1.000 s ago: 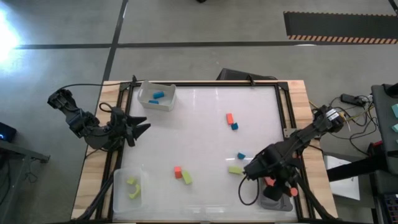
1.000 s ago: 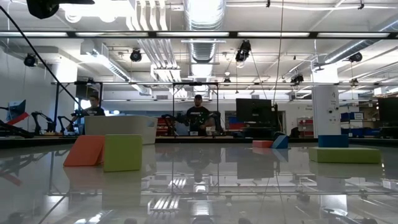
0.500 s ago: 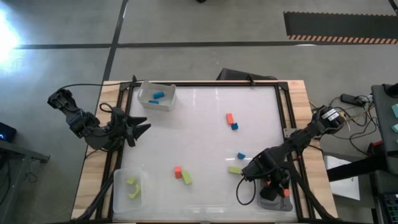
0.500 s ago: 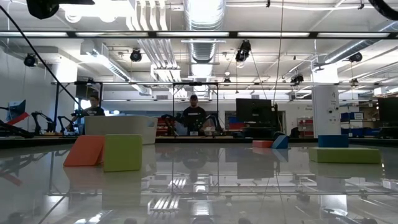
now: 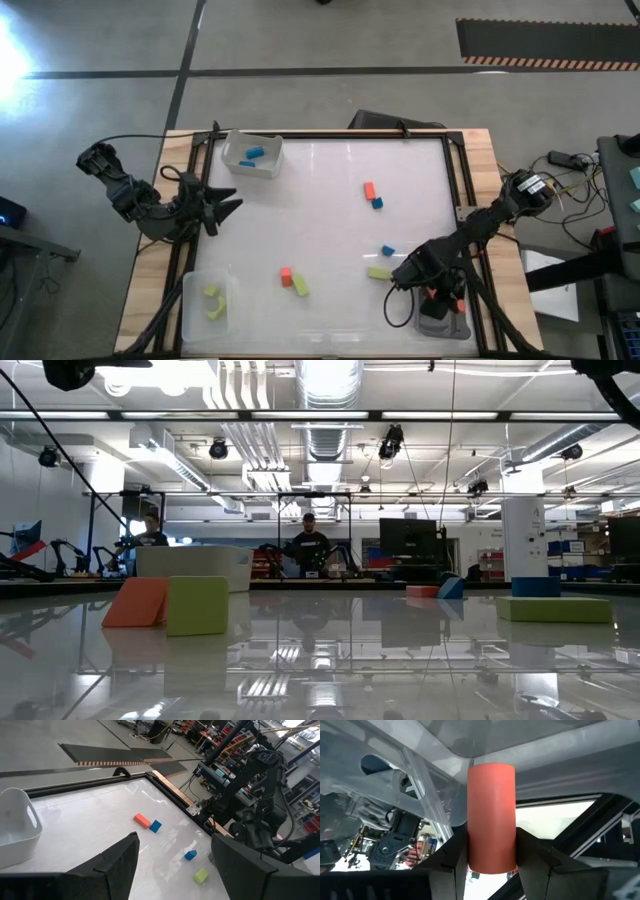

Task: Sort & place blocks by color
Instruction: Put the orange block into the black bin

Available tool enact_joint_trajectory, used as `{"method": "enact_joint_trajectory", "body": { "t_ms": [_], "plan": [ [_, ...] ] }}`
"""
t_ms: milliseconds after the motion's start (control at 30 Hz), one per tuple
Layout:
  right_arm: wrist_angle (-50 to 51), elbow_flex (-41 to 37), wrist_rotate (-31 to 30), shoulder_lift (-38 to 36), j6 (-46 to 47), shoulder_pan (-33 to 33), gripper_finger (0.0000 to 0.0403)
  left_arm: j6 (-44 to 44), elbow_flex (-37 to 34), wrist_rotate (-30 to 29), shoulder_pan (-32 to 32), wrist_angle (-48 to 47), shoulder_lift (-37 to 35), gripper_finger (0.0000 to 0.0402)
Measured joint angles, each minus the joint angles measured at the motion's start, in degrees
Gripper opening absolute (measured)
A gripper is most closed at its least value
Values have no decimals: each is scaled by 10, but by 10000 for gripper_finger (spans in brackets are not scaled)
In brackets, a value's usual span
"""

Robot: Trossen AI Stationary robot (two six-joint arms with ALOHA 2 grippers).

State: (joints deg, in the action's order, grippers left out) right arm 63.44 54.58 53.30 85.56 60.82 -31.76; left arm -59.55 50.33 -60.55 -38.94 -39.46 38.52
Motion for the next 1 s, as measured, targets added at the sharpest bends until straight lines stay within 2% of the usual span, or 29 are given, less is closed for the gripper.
{"method": "enact_joint_trajectory", "body": {
  "t_ms": [567, 700, 1000],
  "plan": [
    [-25, -15, -8, 0, 2, -2, 130, 1, 0, 0, 0, 0, 0, 233],
    [-43, -15, 12, 0, 15, -2, 130, 1, 1, 0, 0, 0, 1, 233],
    [-53, -15, -9, 0, 26, -3, 132, 2, 1, 0, 0, 0, 0, 233]
  ]
}}
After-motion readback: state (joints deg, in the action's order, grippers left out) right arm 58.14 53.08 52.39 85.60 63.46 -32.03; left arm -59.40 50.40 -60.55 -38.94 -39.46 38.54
